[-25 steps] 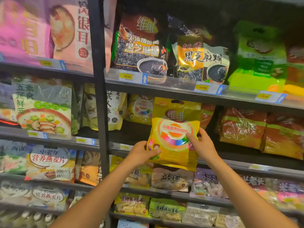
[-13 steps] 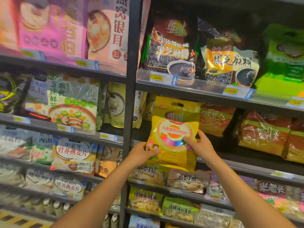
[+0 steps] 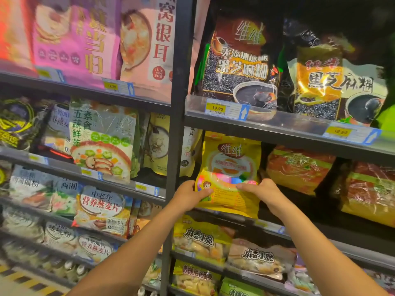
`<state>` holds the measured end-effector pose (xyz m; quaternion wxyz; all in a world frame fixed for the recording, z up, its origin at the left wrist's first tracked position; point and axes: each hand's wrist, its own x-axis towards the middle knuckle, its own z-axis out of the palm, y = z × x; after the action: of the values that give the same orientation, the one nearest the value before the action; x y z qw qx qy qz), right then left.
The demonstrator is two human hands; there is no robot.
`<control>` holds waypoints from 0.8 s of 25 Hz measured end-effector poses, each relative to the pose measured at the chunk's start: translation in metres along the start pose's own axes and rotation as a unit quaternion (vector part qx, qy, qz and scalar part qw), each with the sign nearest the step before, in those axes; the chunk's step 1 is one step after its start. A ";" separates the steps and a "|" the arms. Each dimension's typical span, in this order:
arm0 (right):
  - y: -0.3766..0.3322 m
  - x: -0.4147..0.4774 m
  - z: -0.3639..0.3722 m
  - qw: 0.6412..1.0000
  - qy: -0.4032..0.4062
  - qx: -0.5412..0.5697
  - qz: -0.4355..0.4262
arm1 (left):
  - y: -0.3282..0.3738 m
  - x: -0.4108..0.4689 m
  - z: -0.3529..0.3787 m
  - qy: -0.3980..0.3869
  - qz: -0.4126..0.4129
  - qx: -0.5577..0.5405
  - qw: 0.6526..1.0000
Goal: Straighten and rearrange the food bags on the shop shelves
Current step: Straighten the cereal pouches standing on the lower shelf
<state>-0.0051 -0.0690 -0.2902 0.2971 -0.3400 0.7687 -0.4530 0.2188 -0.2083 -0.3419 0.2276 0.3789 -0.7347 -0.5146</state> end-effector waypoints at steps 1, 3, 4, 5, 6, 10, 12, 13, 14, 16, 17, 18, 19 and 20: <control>-0.002 0.010 -0.001 1.000 -0.007 0.004 0.003 | 0.003 0.011 -0.001 0.000 -0.005 -0.003 1.000; -0.007 0.029 -0.004 1.000 -0.022 0.016 -0.013 | 0.010 0.033 0.000 0.008 -0.029 -0.012 0.999; -0.009 0.041 -0.006 0.999 -0.029 0.019 -0.027 | 0.013 0.044 0.002 0.017 -0.044 -0.006 0.999; -0.012 0.052 -0.008 0.998 -0.032 0.009 -0.047 | 0.014 0.056 0.004 0.028 -0.056 0.005 0.998; -0.013 0.063 -0.009 0.997 -0.039 0.004 -0.060 | 0.017 0.064 0.006 0.038 -0.067 0.012 0.997; -0.007 0.097 -0.008 0.994 -0.062 -0.002 -0.092 | 0.016 0.102 0.015 0.069 -0.095 0.023 0.993; -0.002 0.112 -0.003 0.994 -0.045 0.003 -0.099 | 0.011 0.120 0.021 0.075 -0.084 0.003 0.994; 0.001 0.120 -0.001 0.995 -0.031 0.002 -0.098 | 0.007 0.128 0.024 0.081 -0.084 -0.004 0.993; 0.004 0.127 0.001 0.995 -0.019 0.004 -0.098 | 0.003 0.134 0.027 0.087 -0.085 -0.016 0.992; 0.009 0.140 0.005 0.995 0.003 -0.010 -0.102 | -0.001 0.146 0.032 0.095 -0.076 -0.031 0.992; 0.012 0.148 0.007 0.994 0.013 -0.021 -0.102 | -0.001 0.150 0.033 0.097 -0.068 -0.028 0.993; 0.014 0.153 0.007 0.994 0.016 -0.021 -0.103 | 0.001 0.153 0.033 0.100 -0.059 -0.018 0.993; 0.015 0.160 0.008 0.995 0.018 -0.019 -0.100 | 0.002 0.159 0.033 0.100 -0.057 -0.001 0.993; 0.016 0.165 0.010 0.995 0.022 -0.017 -0.095 | 0.005 0.163 0.033 0.098 -0.059 0.017 0.993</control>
<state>-0.0998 -0.1989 -0.3332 0.2300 -0.4069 0.7467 -0.4733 0.0939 -0.3174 -0.3588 0.2617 0.4740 -0.6941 -0.4745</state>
